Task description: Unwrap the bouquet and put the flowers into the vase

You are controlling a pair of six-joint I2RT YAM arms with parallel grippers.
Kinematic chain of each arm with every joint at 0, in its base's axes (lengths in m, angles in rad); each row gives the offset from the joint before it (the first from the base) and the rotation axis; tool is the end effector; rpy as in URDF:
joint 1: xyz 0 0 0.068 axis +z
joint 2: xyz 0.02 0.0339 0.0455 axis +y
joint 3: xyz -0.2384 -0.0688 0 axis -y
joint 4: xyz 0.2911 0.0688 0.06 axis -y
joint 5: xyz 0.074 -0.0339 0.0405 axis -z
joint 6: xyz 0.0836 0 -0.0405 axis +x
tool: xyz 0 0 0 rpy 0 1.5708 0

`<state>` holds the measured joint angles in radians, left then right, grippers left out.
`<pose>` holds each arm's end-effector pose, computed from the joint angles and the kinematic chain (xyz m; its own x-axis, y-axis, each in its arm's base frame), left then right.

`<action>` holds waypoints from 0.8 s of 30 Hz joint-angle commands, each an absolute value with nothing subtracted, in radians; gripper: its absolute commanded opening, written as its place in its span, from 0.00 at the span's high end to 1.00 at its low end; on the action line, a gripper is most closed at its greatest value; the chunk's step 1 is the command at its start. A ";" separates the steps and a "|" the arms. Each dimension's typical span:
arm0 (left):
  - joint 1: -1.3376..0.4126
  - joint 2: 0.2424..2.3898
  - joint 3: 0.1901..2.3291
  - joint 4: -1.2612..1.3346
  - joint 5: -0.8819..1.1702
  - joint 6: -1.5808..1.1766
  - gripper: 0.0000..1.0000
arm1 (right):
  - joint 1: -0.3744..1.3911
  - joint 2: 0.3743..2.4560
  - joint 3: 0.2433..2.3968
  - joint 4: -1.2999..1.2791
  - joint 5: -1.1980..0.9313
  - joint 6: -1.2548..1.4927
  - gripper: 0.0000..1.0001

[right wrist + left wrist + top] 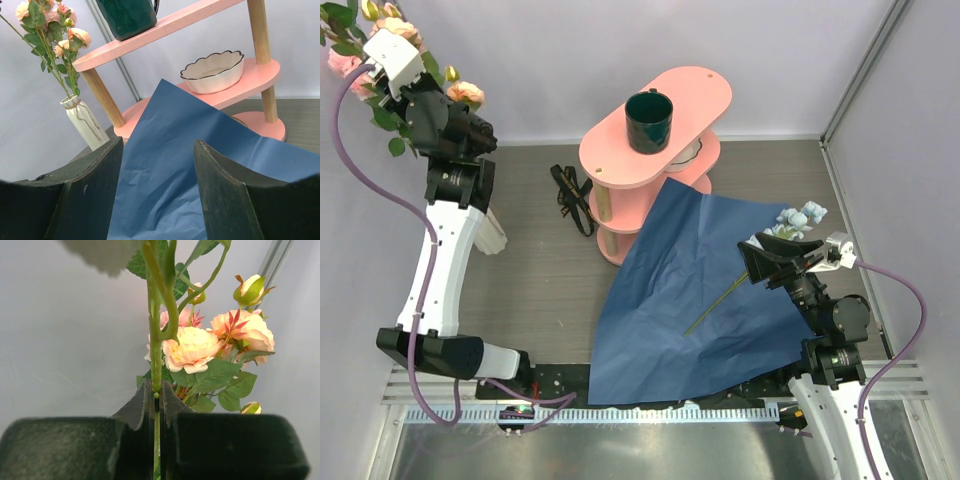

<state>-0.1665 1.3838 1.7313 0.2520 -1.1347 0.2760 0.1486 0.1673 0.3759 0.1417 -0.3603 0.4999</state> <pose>0.3273 0.0218 0.5650 0.3533 0.0573 -0.9337 -0.7943 0.5456 -0.2671 0.1937 0.0588 0.3244 0.0745 0.4647 -0.8823 -0.5717 0.7448 0.3440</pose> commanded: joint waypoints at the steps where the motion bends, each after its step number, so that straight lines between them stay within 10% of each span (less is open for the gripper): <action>1: -0.147 1.399 1.720 0.348 -1.170 0.293 0.99 | 0.150 0.156 0.377 0.179 -0.357 0.502 0.36; 24: -0.049 1.433 1.548 0.135 -1.235 -0.021 0.96 | 0.150 0.158 0.368 0.189 -0.359 0.506 0.36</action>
